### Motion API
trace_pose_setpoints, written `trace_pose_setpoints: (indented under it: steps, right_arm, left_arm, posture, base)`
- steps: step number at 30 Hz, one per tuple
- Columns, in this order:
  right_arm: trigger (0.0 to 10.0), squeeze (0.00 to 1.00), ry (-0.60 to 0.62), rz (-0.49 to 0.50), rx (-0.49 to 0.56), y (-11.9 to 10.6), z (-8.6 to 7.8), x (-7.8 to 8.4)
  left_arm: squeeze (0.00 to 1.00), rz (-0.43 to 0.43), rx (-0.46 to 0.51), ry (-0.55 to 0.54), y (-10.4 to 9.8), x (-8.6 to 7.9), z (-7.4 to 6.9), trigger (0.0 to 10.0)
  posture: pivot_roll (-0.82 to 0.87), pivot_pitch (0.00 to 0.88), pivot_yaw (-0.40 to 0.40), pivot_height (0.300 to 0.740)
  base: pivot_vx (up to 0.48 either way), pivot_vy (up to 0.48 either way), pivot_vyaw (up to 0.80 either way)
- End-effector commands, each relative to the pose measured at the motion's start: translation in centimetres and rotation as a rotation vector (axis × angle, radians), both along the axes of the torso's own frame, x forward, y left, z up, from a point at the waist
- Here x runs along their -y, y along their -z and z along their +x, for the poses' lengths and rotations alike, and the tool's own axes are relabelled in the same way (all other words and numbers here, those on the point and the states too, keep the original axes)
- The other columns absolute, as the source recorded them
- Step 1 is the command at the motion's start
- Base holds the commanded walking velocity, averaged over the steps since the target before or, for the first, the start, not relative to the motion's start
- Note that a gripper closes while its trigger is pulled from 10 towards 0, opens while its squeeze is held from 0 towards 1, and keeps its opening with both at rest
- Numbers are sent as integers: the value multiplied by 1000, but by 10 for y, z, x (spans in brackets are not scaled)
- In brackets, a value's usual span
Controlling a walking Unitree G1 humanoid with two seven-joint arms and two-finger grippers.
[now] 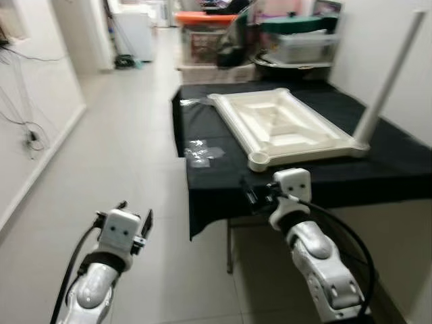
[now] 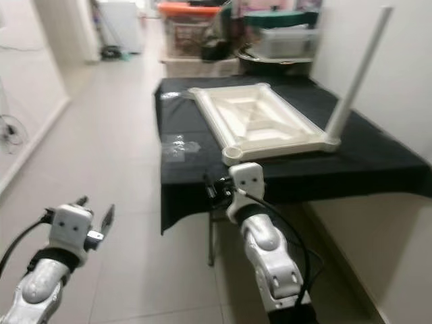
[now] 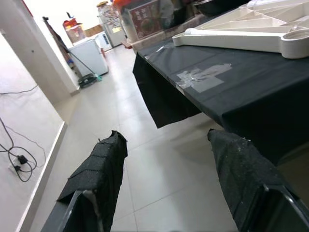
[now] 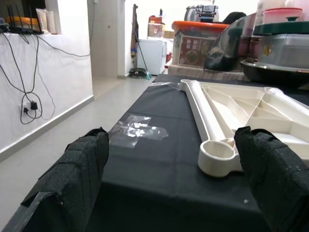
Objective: Building children table
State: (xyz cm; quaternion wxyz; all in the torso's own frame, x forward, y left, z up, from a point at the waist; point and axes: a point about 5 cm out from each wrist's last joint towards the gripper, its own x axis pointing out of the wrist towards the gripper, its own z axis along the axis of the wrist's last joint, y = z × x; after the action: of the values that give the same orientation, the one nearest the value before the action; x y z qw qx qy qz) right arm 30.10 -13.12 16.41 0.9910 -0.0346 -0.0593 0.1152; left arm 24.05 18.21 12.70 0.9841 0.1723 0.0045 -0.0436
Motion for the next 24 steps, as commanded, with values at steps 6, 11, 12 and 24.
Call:
trace_pose_setpoints:
  steps: [6,11,12,24]
  right_arm:
    - [10000,0,12,-4,-13,1,3,0]
    - [10000,0,19,-5,-14,0,5,1]
    - [10000,0,19,-5,-14,0,5,1]
    - [10000,0,40,-1,-19,-1,9,2]
  left_arm:
    - [0,5,-14,-13,5,1,-2,10000]
    - [0,5,-14,-15,5,1,-2,10000]
    - [0,5,-14,-15,5,1,-2,10000]
    - [0,-51,8,-22,2,1,-5,10000]
  posture:
    - [-50,0,-58,740]
    - [-49,0,-59,740]
    - [-49,0,-59,740]
    - [-43,0,-63,740]
  base:
    - [0,-480,0]
    - [0,-480,0]
    - [0,-480,0]
    - [0,-80,0]
